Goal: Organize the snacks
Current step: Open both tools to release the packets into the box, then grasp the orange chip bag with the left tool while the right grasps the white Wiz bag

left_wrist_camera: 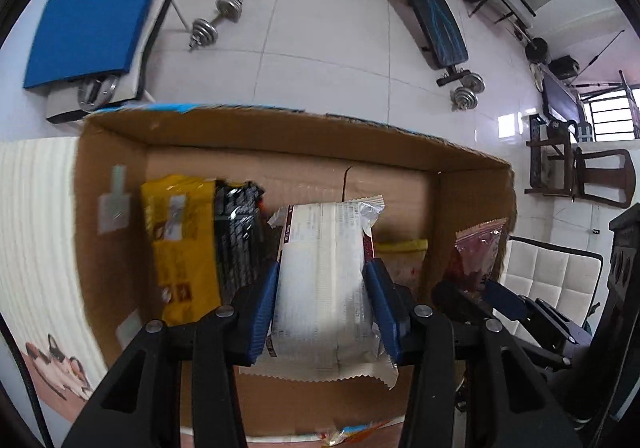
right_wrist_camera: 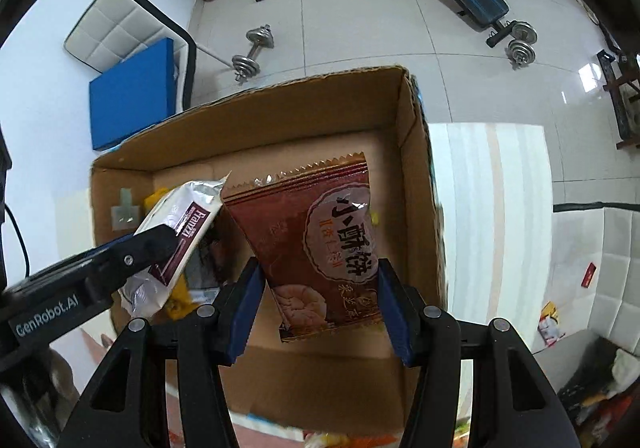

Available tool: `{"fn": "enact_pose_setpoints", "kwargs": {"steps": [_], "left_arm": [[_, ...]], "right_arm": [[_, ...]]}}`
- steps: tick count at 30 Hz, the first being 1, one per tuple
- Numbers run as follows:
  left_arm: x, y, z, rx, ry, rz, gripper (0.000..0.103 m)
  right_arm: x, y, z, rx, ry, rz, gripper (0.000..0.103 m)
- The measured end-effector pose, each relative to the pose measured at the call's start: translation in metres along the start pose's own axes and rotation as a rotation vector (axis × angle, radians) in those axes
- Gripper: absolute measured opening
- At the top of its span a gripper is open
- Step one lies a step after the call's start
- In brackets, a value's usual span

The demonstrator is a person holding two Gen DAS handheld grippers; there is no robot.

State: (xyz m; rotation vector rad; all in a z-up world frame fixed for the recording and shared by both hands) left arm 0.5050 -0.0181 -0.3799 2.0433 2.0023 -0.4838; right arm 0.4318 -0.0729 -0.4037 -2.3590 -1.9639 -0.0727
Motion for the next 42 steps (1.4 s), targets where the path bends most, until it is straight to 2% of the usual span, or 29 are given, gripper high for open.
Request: {"fn": "enact_pose_setpoints", "kwargs": {"steps": [3, 5, 6, 8, 10, 11, 18, 21, 25, 29, 32, 37, 39, 42], "left_arm": [[-0.001, 0.004, 0.01, 0.015, -0.005, -0.007, 0.043], [0.0, 0.006, 0.016, 0.029, -0.009, -0.021, 0.043], [0.001, 0.006, 0.018, 0.033, -0.013, -0.026, 0.044], [0.003, 0.007, 0.016, 0.029, -0.006, -0.025, 0.056], [0.001, 0.006, 0.012, 0.016, -0.01, -0.008, 0.083], [0.001, 0.004, 0.009, 0.012, -0.014, -0.003, 0.085], [0.001, -0.017, -0.011, -0.016, -0.021, 0.051, 0.085], [-0.001, -0.031, -0.031, -0.085, -0.004, 0.09, 0.085], [-0.002, -0.061, -0.067, -0.192, 0.038, 0.172, 0.085], [0.006, -0.095, -0.093, -0.254, 0.048, 0.203, 0.085], [0.021, -0.128, -0.105, -0.286, 0.108, 0.231, 0.085], [0.065, -0.177, -0.088, -0.252, 0.195, 0.224, 0.085], [0.09, -0.192, -0.069, -0.211, 0.216, 0.189, 0.085], [0.116, -0.203, -0.041, -0.145, 0.222, 0.133, 0.085]], "right_arm": [[0.005, 0.005, 0.01, 0.03, 0.016, -0.012, 0.061], [0.004, 0.009, 0.017, 0.044, 0.002, -0.019, 0.073], [0.004, 0.008, 0.018, 0.045, -0.006, -0.024, 0.085], [0.003, 0.008, 0.02, 0.045, -0.025, -0.031, 0.088], [0.002, 0.005, 0.021, 0.049, -0.028, -0.024, 0.089], [0.002, 0.003, 0.02, 0.048, -0.024, -0.019, 0.09], [0.007, -0.016, -0.003, 0.002, -0.025, -0.002, 0.092], [0.01, -0.037, -0.018, -0.032, -0.024, 0.0, 0.094], [0.016, -0.078, -0.036, -0.061, 0.0, 0.021, 0.094], [0.021, -0.129, -0.043, -0.073, 0.01, 0.026, 0.094], [0.027, -0.167, -0.036, -0.057, 0.022, 0.03, 0.094], [0.033, -0.215, -0.005, -0.003, 0.04, 0.042, 0.094], [0.034, -0.224, 0.014, 0.024, 0.05, 0.047, 0.094], [0.033, -0.226, 0.043, 0.039, 0.02, 0.052, 0.094]]}}
Point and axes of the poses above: each gripper's, at about its wrist camera, not at the fingertips, and z roughly the way its jaws point, x to its left, y to its top, the point moved 10 cm from there along z, roughly the way its jaws point, and after that the axes turned 8 degrees about -y, right-handed, at the moved point
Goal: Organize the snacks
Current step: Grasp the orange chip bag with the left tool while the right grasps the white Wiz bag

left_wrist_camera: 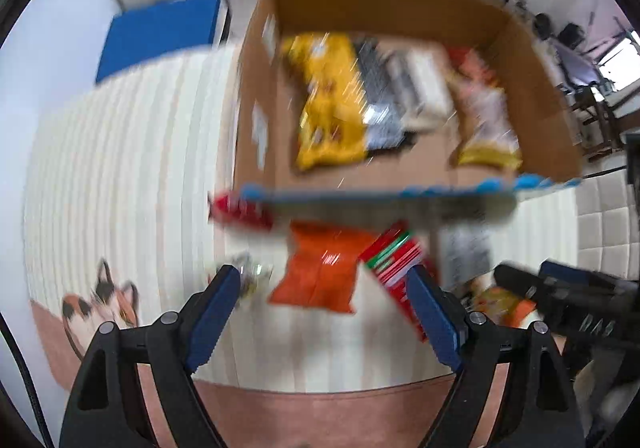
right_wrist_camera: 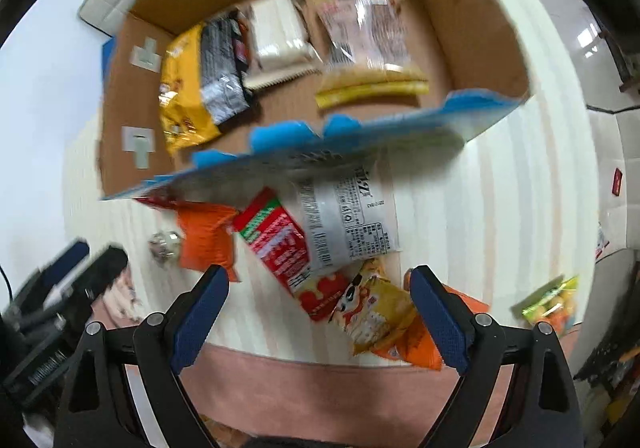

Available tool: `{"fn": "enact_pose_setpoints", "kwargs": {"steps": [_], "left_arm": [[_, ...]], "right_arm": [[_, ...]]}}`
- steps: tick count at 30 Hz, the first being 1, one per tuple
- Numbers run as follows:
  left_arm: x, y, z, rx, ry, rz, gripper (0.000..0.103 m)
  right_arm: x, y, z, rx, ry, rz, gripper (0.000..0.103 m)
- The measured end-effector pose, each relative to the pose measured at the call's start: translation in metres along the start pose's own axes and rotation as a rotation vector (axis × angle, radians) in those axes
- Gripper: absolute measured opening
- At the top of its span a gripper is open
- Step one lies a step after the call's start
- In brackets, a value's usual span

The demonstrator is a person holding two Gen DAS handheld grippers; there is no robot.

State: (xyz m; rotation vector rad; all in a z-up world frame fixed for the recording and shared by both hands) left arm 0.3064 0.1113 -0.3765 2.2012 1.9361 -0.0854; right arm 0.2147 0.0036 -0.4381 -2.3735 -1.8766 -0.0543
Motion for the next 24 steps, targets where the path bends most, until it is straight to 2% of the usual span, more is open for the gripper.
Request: {"fn": "enact_pose_setpoints", "kwargs": {"steps": [9, 15, 17, 19, 24], "left_arm": [[0.009, -0.024, 0.07, 0.116, 0.001, 0.0, 0.085], [0.008, -0.029, 0.103, 0.176, 0.002, 0.025, 0.085], [0.008, -0.03, 0.109, 0.18, -0.006, 0.024, 0.085], [0.01, -0.03, 0.111, 0.172, -0.007, 0.01, 0.075], [0.02, -0.036, 0.108, 0.145, -0.008, -0.036, 0.062]], "right_arm": [[0.001, 0.006, 0.063, 0.032, -0.078, -0.022, 0.094], [-0.003, 0.01, 0.083, 0.024, -0.127, -0.013, 0.094], [-0.004, 0.012, 0.086, 0.02, -0.136, -0.004, 0.09], [-0.002, 0.012, 0.09, 0.022, -0.139, 0.004, 0.074], [-0.003, 0.002, 0.092, 0.032, -0.174, 0.0, 0.072]]}}
Point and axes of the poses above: each gripper's, at about its wrist camera, not at the fingertips, and z roughly the way its jaws point, x to its left, y to its top, the point moved 10 cm from there along z, roughly the way its jaws point, and after that the axes turned 8 degrees about -y, right-handed, at the moved point
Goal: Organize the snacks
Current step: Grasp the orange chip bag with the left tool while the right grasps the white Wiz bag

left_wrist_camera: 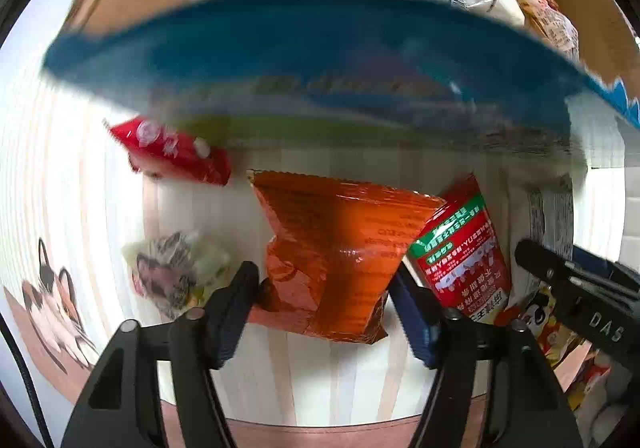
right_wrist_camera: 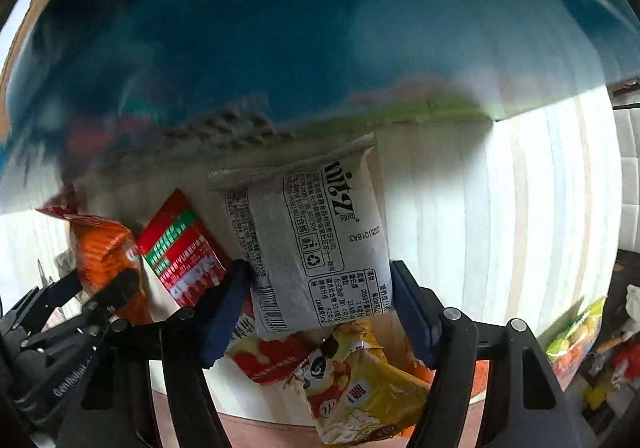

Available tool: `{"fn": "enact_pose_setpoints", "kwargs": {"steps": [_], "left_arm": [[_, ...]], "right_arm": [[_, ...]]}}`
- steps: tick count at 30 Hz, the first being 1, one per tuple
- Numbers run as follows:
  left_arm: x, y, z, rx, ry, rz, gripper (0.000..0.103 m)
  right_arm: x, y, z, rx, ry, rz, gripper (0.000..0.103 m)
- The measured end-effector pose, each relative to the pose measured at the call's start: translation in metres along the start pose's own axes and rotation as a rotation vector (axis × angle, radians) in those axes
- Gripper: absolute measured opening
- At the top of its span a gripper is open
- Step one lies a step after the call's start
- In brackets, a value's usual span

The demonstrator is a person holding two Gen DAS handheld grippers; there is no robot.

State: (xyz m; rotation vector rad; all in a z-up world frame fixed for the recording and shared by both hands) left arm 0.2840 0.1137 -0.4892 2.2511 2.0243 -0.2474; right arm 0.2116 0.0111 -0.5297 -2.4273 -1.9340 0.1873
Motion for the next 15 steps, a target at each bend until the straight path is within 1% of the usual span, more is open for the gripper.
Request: {"fn": "enact_pose_setpoints", "kwargs": {"steps": [2, 4, 8, 10, 12, 15], "left_arm": [[0.003, -0.007, 0.0, 0.002, -0.008, -0.016, 0.059], [0.004, -0.019, 0.0, 0.01, -0.011, -0.027, 0.054], [0.004, -0.046, 0.005, 0.043, -0.025, -0.037, 0.055], [0.005, -0.06, 0.007, 0.052, -0.013, -0.036, 0.055], [0.005, -0.068, 0.008, 0.059, -0.019, -0.039, 0.055], [0.003, -0.085, 0.019, 0.06, -0.009, -0.034, 0.055]], "right_arm": [[0.0, -0.009, 0.002, 0.015, -0.007, -0.004, 0.072], [-0.002, -0.02, 0.003, 0.032, -0.01, -0.008, 0.071], [-0.004, -0.049, 0.008, 0.08, -0.003, -0.028, 0.071], [-0.005, -0.062, 0.01, 0.105, 0.005, -0.034, 0.071], [-0.006, -0.075, 0.012, 0.126, 0.012, -0.038, 0.071], [-0.008, -0.084, 0.016, 0.134, 0.016, -0.038, 0.071]]}}
Point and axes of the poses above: each gripper's, at about its wrist camera, not at the fingertips, and z roughly the way its jaws point, x to its left, y to its top, the point moved 10 cm from there along z, roughly the way its jaws point, and after that the axes turned 8 degrees about -y, right-handed, at the moved point
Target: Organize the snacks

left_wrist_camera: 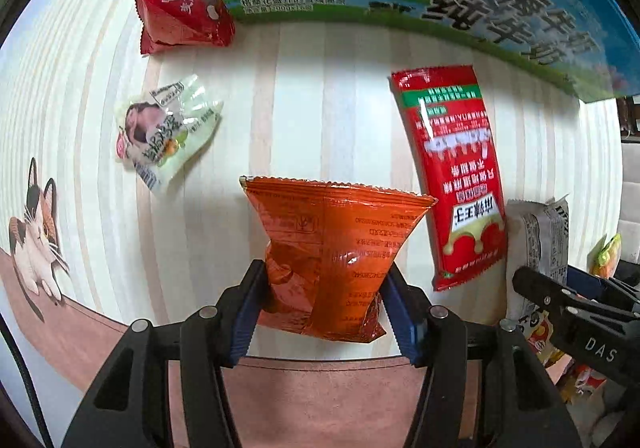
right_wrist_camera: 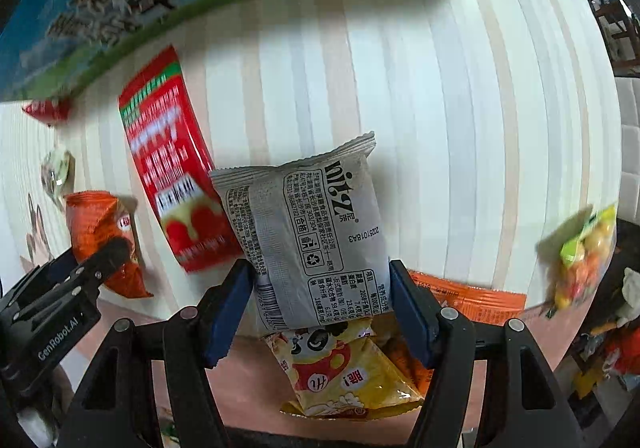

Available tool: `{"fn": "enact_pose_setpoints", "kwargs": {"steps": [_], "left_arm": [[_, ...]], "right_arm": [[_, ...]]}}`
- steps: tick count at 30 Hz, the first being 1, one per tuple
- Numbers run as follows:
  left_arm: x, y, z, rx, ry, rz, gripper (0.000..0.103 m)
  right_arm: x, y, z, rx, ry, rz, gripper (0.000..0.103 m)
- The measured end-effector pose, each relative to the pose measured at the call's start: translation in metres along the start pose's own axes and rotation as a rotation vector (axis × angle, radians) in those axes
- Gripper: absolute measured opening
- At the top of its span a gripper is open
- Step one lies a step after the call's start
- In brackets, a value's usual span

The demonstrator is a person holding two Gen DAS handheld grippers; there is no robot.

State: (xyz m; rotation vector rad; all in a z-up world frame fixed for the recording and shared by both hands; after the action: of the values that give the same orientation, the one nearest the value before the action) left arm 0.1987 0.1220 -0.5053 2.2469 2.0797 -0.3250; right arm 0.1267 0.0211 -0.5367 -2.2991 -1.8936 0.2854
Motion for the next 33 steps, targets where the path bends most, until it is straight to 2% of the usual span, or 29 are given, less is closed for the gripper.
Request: {"fn": "enact_pose_setpoints", "kwargs": {"steps": [6, 11, 15, 17, 24, 33], "left_arm": [[-0.011, 0.006, 0.007, 0.011, 0.028, 0.015, 0.056], [-0.034, 0.027, 0.017, 0.02, 0.042, 0.014, 0.058], [-0.038, 0.025, 0.017, 0.02, 0.05, 0.011, 0.059], [-0.032, 0.024, 0.018, 0.02, 0.049, 0.008, 0.059], [-0.026, 0.023, 0.023, 0.015, 0.049, -0.001, 0.059], [-0.02, 0.012, 0.006, -0.035, 0.05, -0.001, 0.05]], "right_arm": [[0.001, -0.005, 0.016, 0.017, 0.013, 0.011, 0.071], [0.002, 0.003, 0.017, 0.025, -0.002, 0.003, 0.072], [0.009, 0.019, 0.026, 0.029, -0.004, 0.007, 0.073], [0.02, 0.018, 0.033, 0.028, -0.006, 0.007, 0.073], [0.023, 0.017, 0.035, 0.02, -0.011, 0.01, 0.073], [0.011, -0.001, 0.017, -0.029, -0.004, 0.016, 0.065]]}}
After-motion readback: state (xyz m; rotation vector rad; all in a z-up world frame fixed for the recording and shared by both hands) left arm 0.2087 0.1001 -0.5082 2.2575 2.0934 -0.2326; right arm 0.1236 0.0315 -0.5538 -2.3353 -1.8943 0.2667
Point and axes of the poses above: each gripper's, at about its wrist camera, not at the fingertips, and z roughly the way its jaws point, x to its left, y to its top, the point moved 10 cm from there along z, roughly the way its jaws point, and after that the axes turned 8 degrees about -y, right-handed, at the moved point
